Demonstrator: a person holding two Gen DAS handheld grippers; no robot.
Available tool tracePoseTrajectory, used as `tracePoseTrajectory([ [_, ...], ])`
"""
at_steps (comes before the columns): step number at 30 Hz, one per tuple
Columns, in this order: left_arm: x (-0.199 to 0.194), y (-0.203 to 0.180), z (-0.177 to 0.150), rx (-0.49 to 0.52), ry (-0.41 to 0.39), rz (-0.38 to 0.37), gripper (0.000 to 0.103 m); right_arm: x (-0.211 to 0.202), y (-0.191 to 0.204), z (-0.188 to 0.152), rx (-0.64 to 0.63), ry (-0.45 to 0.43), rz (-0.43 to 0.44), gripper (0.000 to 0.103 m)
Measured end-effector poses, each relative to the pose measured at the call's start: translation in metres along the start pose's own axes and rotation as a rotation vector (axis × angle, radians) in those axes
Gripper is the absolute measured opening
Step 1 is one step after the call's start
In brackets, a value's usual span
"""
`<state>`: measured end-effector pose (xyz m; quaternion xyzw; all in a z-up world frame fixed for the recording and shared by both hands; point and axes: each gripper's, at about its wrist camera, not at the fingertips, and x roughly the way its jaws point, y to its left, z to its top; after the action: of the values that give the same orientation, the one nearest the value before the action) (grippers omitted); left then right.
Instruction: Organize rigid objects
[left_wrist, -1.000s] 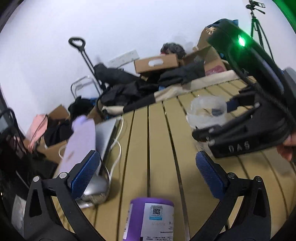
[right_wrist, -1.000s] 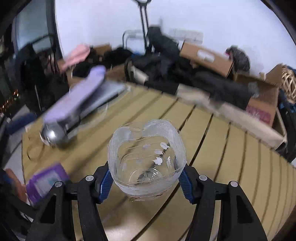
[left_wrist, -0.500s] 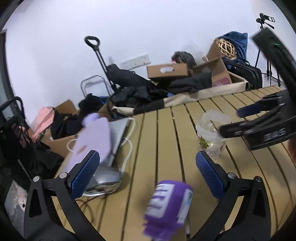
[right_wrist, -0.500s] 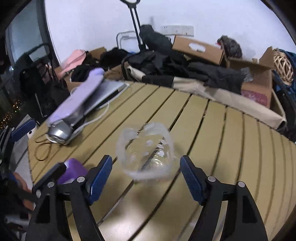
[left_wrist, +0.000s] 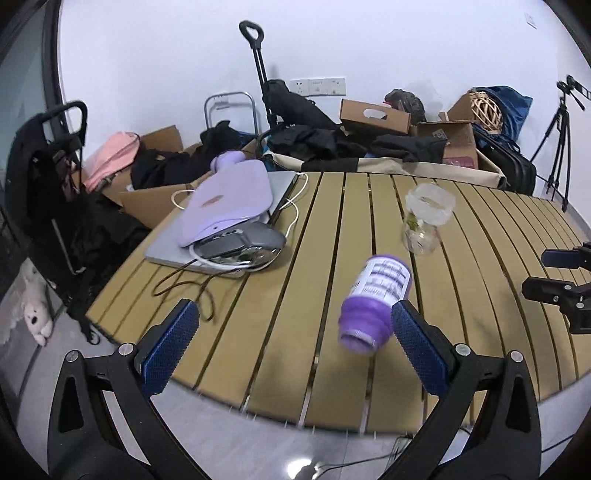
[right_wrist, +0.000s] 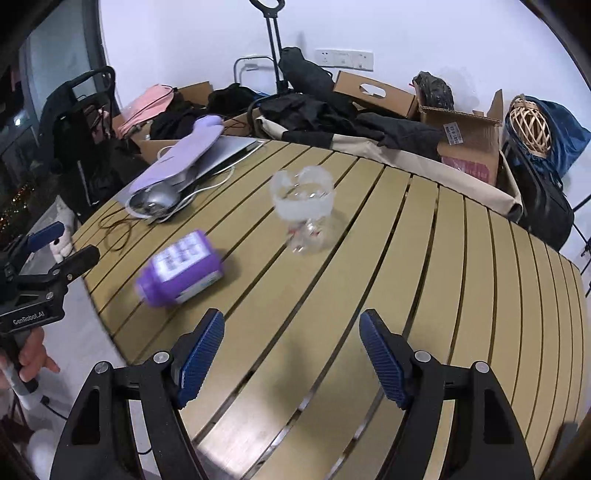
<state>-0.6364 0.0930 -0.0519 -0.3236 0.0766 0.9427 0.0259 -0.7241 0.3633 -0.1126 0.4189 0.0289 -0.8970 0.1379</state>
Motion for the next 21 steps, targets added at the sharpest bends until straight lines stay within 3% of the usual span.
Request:
tracePoseTrajectory([
  [8,-0.141,0.009,-0.024,-0.032,-0.069,-0.021,0.103,-0.109,0.044,-0.042,0.005,-0.041,0.005,0.080],
  [14,-0.257,0.015,-0.075,-0.072,-0.143,-0.060,0.103,-0.221,0.084,-0.106,-0.059,-0.150,0.071,0.080],
  [21,-0.384,0.025,-0.150,-0.125,-0.210,-0.040,0.103,-0.320,0.124,-0.196,-0.089,-0.217,0.137,0.081],
])
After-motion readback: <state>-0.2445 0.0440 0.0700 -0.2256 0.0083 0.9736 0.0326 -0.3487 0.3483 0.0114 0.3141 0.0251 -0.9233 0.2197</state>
